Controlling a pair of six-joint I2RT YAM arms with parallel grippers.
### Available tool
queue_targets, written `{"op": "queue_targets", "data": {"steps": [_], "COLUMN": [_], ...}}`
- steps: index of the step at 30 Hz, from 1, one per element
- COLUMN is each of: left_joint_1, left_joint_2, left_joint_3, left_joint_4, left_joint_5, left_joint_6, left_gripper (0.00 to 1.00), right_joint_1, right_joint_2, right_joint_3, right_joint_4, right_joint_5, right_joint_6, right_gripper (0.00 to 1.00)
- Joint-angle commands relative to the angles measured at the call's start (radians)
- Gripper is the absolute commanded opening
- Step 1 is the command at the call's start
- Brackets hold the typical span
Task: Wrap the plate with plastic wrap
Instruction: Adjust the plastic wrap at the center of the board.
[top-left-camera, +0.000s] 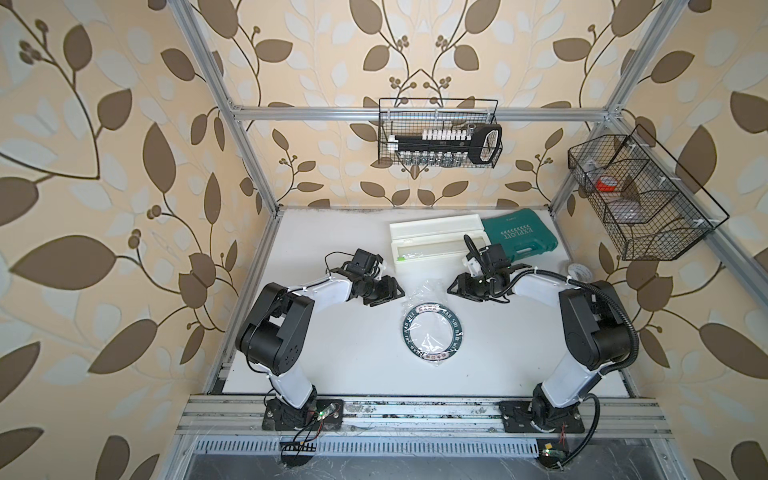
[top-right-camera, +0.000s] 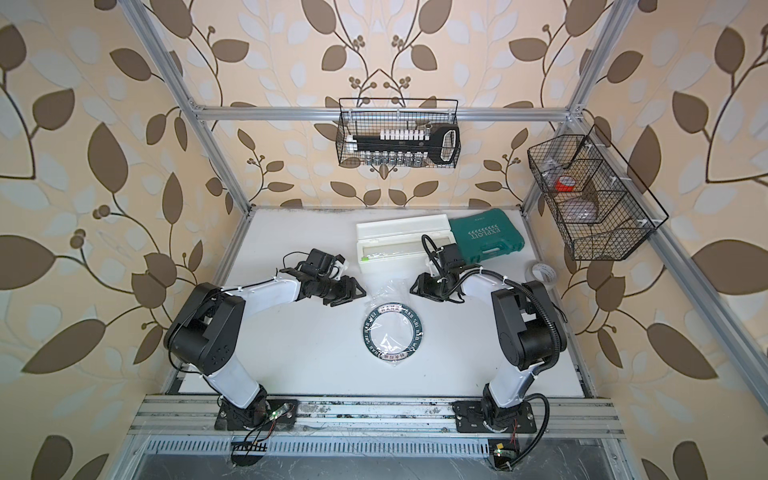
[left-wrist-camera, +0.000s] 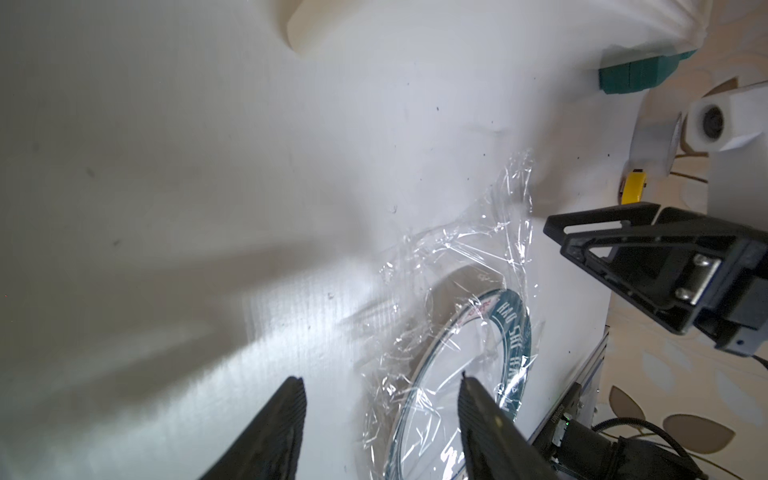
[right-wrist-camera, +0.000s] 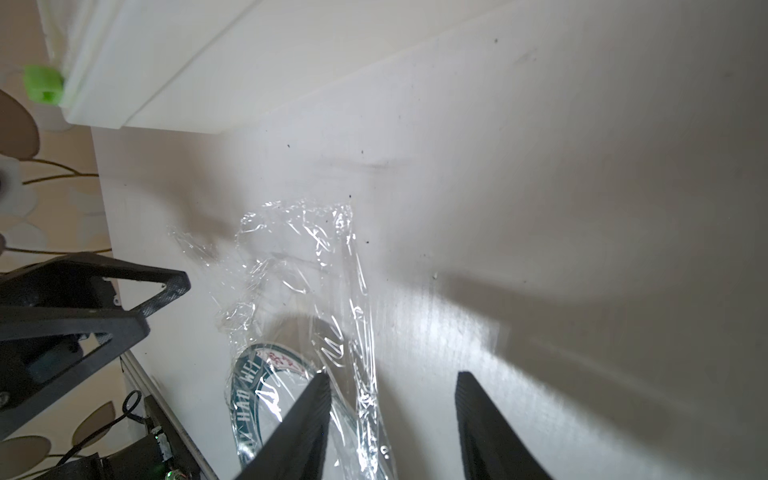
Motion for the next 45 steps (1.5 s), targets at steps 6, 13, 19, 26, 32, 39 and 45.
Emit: {"op": "queue_targets", "data": {"steps": [6,13,19,26,32,39,45], "left_joint_1": [-0.006,-0.006,-0.006,-0.006,-0.006,-0.006,-0.005], "left_joint_2": [0.077,0.103,0.113,0.130,0.132,0.166,0.167], "left_joint_3": [0.055,0.064,0.066,0.071,0.085,0.139,0.141], "left_joint_4": [0.068,0.081,0.084,0.087,0.087,0.065,0.048], "left_joint_5": [0.015,0.030,0.034,0.036,0.031,0.018,0.008], "left_joint_6": [0.018,0.012,0.012,0.012,0.006,0.018,0.027], "left_gripper": [0.52,0.45,0.42,0.38,0.31,0.28,0.28], "right_joint_1": [0.005,0.006,0.006,0.014,0.002,-0.005,-0.003], "right_joint_2": [0.057,0.058,0.070,0.095,0.027,0.021,0.029], "right_joint_3": [-0.032,-0.035,-0.035,-0.021,-0.032,0.013,0.027], "right_joint_4": [0.056,0.060,0.075,0.082,0.097,0.064,-0.006], "right_joint_5": [-0.077,-0.095,-0.131,-0.138,-0.089,0.009,0.105], "right_joint_6": [0.014,0.006,0.017,0.017,0.025,0.000,-0.045], "right_gripper": [0.41,0.25,0.27,0.20,0.08,0.05,0.08]}}
